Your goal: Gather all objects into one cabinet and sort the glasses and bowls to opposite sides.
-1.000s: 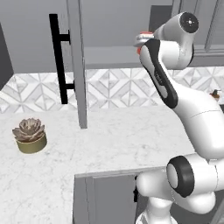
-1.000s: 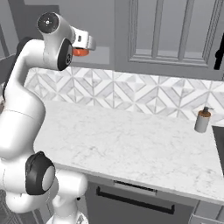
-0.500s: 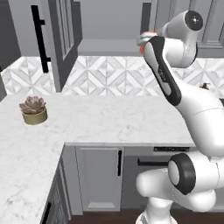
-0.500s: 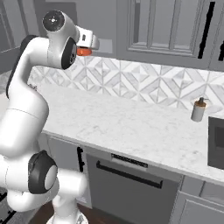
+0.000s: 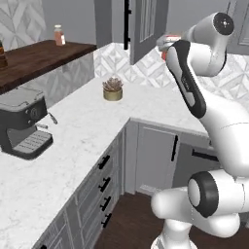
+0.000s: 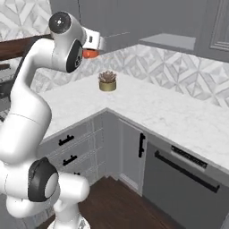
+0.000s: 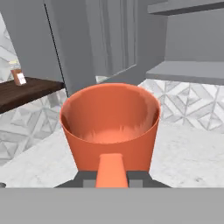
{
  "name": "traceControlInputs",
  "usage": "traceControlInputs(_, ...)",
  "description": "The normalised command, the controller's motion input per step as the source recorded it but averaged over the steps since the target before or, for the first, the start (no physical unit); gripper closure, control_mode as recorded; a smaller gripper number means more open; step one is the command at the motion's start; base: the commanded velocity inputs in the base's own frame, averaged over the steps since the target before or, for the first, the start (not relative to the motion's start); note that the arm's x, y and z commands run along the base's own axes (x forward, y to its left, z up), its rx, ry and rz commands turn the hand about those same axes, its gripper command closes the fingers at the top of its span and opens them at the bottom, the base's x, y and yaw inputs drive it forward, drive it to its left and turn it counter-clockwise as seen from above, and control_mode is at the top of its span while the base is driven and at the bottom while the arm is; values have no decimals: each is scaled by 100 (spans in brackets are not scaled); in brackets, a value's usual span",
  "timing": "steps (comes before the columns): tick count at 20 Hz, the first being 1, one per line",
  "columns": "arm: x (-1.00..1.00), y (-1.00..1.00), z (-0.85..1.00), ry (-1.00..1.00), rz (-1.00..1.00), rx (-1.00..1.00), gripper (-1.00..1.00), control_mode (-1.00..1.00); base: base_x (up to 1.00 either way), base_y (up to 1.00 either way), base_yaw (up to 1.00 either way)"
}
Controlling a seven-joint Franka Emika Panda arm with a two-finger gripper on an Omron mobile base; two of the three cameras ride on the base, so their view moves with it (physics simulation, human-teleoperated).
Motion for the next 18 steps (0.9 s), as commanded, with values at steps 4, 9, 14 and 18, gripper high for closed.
traceControlInputs(4, 0, 0, 0, 0, 0, 0, 100, 100, -80, 0, 67)
traceControlInputs(9, 0, 0, 0, 0, 0, 0, 100, 100, -69, -1, 71)
traceControlInputs(14, 0, 0, 0, 0, 0, 0, 100, 100, -62, 0, 72)
traceControlInputs(18, 0, 0, 0, 0, 0, 0, 100, 100, -51, 0, 71)
